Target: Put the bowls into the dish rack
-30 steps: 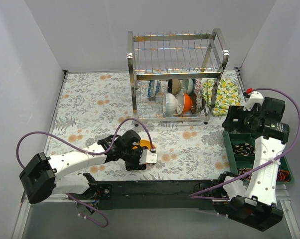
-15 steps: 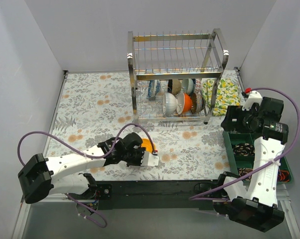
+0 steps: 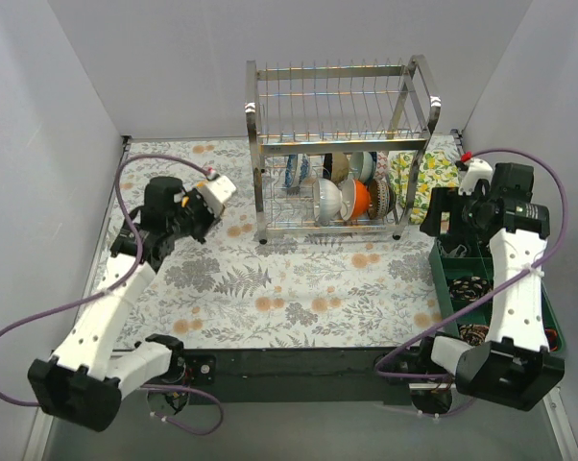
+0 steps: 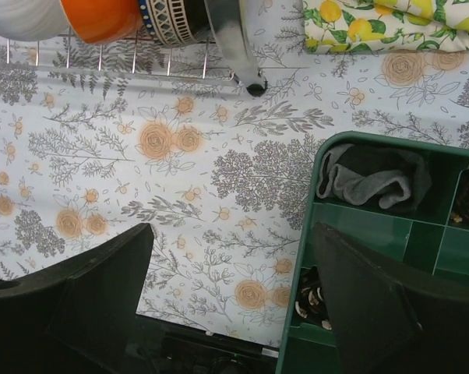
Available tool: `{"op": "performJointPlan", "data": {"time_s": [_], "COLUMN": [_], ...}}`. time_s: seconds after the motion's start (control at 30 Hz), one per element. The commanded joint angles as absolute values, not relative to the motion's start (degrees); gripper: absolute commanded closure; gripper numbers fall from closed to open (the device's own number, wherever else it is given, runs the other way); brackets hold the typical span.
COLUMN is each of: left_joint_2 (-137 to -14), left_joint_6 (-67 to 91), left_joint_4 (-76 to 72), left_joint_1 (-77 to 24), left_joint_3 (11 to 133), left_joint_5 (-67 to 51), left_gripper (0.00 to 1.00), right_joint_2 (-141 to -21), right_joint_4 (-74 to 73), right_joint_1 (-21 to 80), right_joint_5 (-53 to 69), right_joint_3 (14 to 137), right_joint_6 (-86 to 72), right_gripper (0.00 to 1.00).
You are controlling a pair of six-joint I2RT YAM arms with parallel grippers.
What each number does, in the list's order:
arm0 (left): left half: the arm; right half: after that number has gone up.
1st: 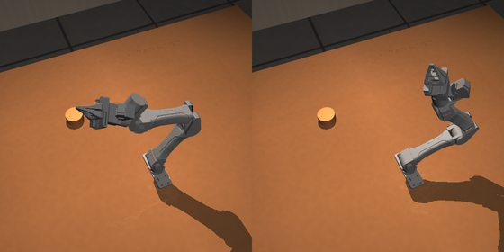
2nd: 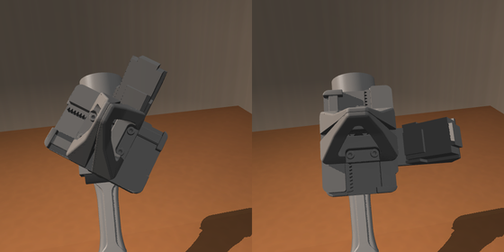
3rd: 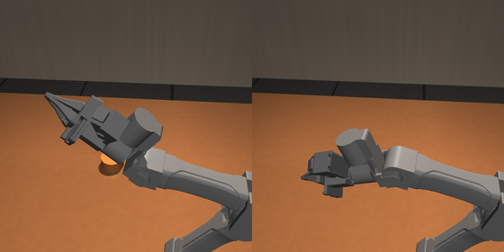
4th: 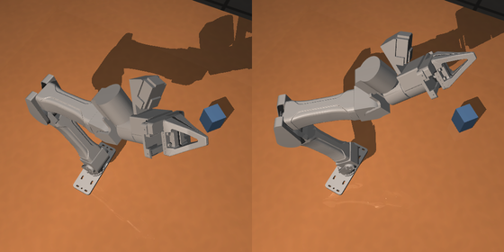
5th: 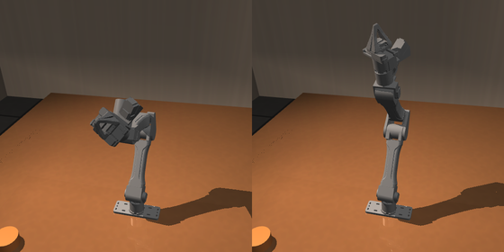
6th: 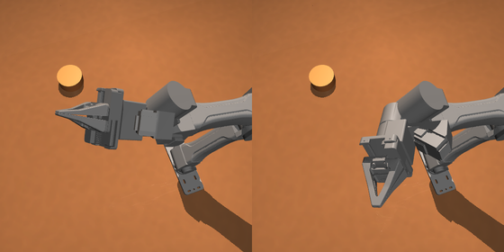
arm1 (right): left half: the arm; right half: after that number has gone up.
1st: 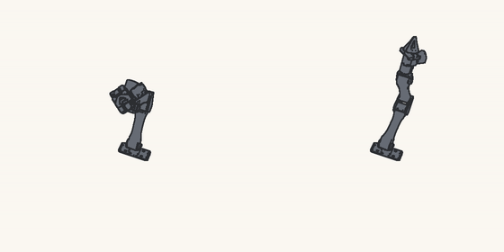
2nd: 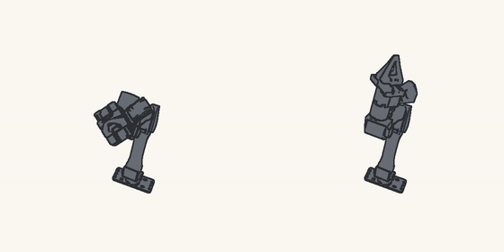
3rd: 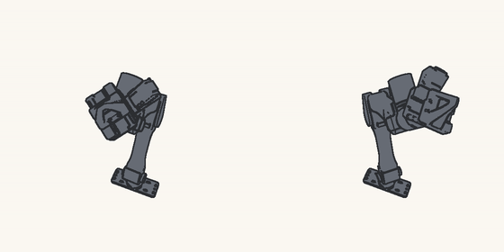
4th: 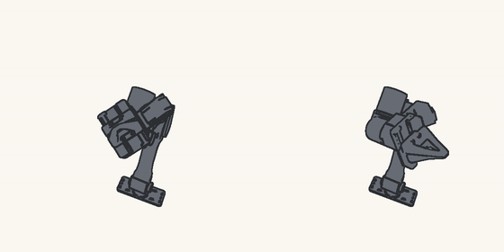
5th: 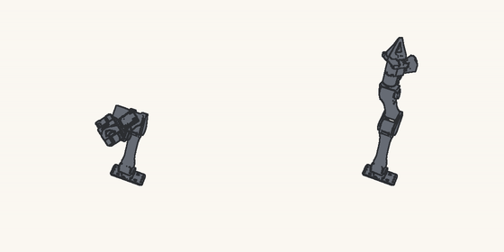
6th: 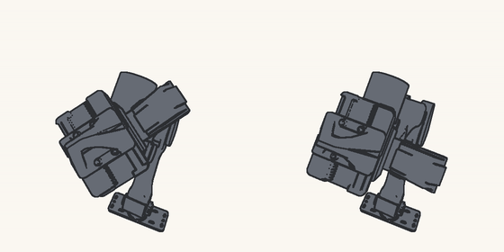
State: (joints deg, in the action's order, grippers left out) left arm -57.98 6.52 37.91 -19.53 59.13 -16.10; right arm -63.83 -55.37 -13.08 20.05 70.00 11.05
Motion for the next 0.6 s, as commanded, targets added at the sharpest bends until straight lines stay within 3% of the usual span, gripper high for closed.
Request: {"op": "performJointPlan", "data": {"time_s": [0.0,0.13,0.3,0.43,0.57], "left_joint_2": [-69.9,-84.6,-97.2,-101.7,-104.9], "left_joint_6": [18.8,36.2,58.9,81.3,88.6], "left_joint_4": [27.7,11.0,-4.0,-28.3,-29.0], "left_joint_1": [-7.1,2.3,3.4,2.4,0.9], "left_joint_3": [64.8,70.4,76.9,73.7,76.3], "left_joint_5": [-27.0,-40.0,-54.1,-57.7,-57.1], "left_gripper": [1.0,1.0,1.0,1.0,1.0], "right_joint_2": [-69.9,-75.0,-78.0,-79.9,-82.0], "right_joint_4": [-53.3,-53.2,-53.2,-52.5,-52.4], "right_joint_1": [-12.9,-12.9,-12.9,-12.9,-12.9], "right_joint_5": [18.5,17.4,15.2,13.9,12.0], "right_joint_3": [77.6,82.7,83.8,83.8,85.1], "right_joint_6": [10.5,10.2,10.5,10.9,11.5], "right_gripper": [0.08,0.09,0.09,0.09,0.09]}}
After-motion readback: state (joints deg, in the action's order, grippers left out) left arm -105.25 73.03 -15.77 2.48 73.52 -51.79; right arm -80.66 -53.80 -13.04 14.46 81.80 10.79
